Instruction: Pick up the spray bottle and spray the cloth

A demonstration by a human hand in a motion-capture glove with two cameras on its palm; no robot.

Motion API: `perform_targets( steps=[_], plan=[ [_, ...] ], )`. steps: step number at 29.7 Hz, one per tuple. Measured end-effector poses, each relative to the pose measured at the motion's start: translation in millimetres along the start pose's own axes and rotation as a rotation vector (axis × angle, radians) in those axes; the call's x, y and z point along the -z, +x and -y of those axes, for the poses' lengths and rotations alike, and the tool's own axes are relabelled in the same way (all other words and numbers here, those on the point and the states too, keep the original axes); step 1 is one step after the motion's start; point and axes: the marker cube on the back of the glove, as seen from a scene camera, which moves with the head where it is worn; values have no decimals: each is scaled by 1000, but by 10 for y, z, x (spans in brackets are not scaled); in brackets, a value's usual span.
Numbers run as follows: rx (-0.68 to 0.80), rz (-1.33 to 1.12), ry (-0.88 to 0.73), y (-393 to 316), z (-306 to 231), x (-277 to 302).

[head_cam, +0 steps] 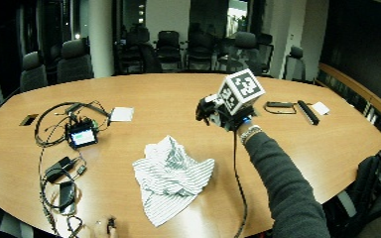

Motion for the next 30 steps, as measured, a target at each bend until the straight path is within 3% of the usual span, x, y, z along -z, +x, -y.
perform_targets(
  steps=[8, 20, 25, 30],
  plan=[
    [216, -267, -37, -269, 3, -54],
    [409, -396, -97, -771, -362, -372],
    [373, -333, -79, -879, -454, -420],
    [176, -132, -56, -850, -633, -172]
  ],
)
